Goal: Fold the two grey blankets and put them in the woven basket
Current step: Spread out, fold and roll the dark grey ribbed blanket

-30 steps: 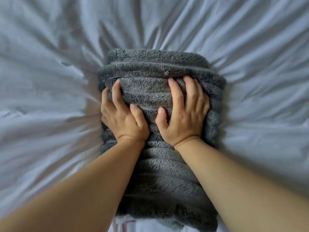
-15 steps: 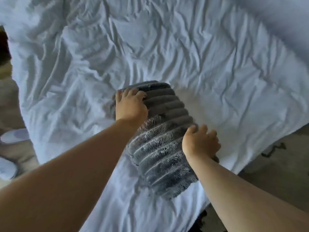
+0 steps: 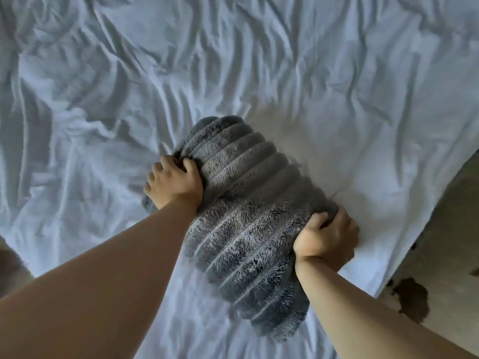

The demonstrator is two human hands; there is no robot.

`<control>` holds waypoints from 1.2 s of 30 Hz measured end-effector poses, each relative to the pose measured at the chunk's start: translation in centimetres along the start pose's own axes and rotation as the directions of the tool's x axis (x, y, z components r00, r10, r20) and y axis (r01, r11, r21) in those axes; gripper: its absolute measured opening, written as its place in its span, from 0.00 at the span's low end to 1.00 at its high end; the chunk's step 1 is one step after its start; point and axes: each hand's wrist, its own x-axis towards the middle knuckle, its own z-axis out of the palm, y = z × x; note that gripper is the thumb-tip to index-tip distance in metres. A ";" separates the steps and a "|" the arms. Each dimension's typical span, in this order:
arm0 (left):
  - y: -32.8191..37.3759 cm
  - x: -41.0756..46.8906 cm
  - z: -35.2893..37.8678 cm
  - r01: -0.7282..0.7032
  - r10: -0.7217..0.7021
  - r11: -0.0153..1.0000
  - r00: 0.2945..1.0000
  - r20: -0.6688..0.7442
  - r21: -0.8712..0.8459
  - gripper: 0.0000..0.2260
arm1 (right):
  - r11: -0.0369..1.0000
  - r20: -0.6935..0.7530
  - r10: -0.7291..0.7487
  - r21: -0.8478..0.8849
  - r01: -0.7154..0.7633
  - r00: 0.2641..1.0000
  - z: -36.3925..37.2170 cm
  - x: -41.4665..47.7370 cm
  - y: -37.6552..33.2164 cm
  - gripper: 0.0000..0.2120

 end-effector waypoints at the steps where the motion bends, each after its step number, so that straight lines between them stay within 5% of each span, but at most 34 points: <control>1: -0.5 0.3 0.5 -0.009 0.009 1.000 1.000 -0.014 -0.022 0.20 | 1.000 -0.027 -0.007 0.008 0.007 1.000 0.5 -0.1 0.1 0.30; 10: -3.4 1.3 6.1 -0.084 0.026 0.958 0.978 -0.207 -0.275 0.27 | 0.990 -0.177 -0.110 0.064 0.123 0.978 4.3 -0.8 0.6 0.33; 36: -2.4 3.7 11.9 -0.166 0.134 0.969 0.975 -0.175 -0.182 0.37 | 0.993 -0.224 -0.120 -0.012 0.121 0.967 11.0 2.0 2.1 0.38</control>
